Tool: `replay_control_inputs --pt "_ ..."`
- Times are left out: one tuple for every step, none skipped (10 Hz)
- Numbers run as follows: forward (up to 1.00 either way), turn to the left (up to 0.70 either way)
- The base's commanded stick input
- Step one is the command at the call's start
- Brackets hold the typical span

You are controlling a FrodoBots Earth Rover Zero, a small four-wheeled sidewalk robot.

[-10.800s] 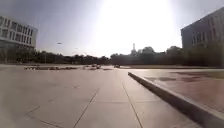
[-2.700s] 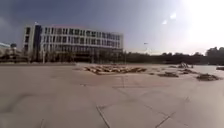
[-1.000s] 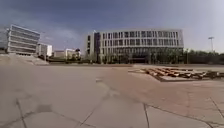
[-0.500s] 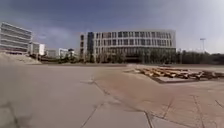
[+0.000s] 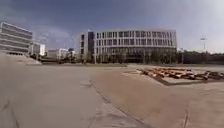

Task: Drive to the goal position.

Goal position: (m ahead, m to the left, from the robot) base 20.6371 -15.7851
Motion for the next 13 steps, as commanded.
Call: replay_control_inputs --pt "0.70 0.00" --pt "0.70 0.00" --pt "0.70 0.00" --pt "0.70 0.00" --pt "0.70 0.00" --pt "0.70 0.00" --pt "0.70 0.00" --pt "0.70 0.00" --pt "0.70 0.00" --pt "0.70 0.00" --pt "0.70 0.00" --pt "0.70 0.00" --pt "0.70 0.00"
